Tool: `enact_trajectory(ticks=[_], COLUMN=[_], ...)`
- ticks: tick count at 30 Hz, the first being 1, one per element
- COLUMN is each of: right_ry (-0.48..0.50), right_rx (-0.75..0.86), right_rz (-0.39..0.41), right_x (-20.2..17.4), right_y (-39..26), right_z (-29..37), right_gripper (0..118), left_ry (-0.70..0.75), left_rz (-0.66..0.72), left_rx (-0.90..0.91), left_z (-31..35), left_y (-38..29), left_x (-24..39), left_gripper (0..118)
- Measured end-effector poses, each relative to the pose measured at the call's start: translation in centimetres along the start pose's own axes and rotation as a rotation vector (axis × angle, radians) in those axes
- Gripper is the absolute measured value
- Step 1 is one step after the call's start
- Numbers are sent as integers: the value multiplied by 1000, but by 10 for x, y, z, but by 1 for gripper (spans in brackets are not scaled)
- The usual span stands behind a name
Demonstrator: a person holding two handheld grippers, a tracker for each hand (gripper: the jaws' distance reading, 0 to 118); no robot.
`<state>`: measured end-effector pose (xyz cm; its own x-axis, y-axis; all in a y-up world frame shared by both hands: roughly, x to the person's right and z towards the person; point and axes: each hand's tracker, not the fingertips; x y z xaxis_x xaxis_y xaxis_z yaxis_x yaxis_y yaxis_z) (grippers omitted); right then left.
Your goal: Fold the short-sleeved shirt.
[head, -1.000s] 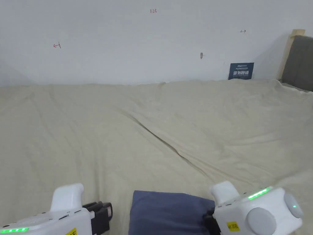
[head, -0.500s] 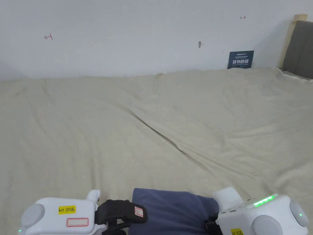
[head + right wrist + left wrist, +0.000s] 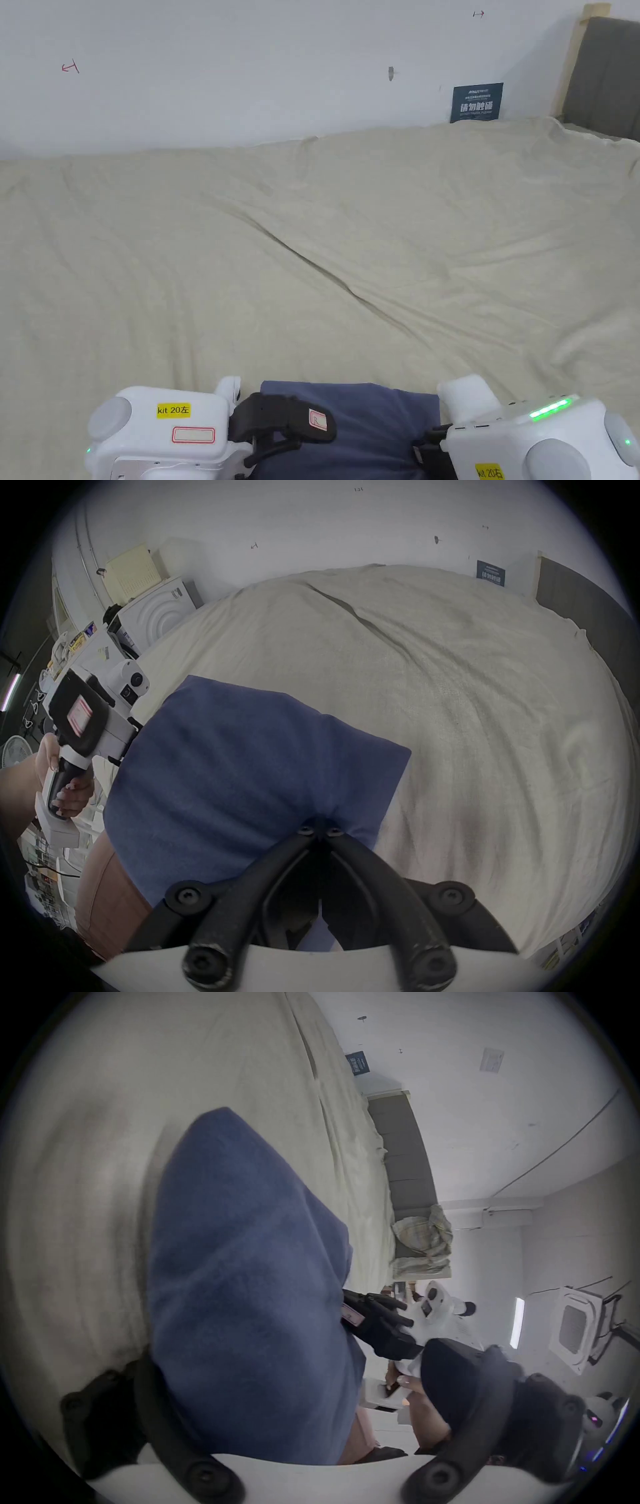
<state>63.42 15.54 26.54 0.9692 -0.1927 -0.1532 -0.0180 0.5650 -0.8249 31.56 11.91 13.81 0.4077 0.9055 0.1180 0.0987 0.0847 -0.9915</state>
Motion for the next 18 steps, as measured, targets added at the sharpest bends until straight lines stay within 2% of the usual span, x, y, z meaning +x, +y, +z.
enact_trajectory(ticks=[1, 2, 3, 5, 7, 9, 12, 14, 18], right_ry=[3, 5, 8, 41, 39, 50, 24, 29, 103], right_rx=[0, 3, 9, 56, 67, 72, 92, 100, 89], right_rz=[2, 2, 1, -44, -57, -44, 21, 33, 17], right_x=[1, 1, 2, 1, 0, -4, -20, -32, -59], right_y=[0, 0, 0, 0, 0, 3, 10, 13, 19], right_z=[2, 6, 10, 21, 31, 41, 49, 52, 47], right_gripper=[0, 0, 0, 0, 0, 0, 0, 0, 0], left_ry=[46, 132, 202, 124, 141, 197, 259, 337, 646], left_rz=[-24, -62, -93, 0, -41, -119, -197, -196, -154], left_rx=[24, 67, 111, 62, 90, 102, 129, 154, 206], left_z=[3, 7, 5, 5, 12, 27, 74, 124, 243], left_y=[-2, -4, -5, -14, -16, -14, -16, -13, -4], left_x=[2, 5, 5, -1, 8, 19, 33, 34, 13], left_gripper=[70, 21, 21, 21, 21, 21, 21, 21, 21])
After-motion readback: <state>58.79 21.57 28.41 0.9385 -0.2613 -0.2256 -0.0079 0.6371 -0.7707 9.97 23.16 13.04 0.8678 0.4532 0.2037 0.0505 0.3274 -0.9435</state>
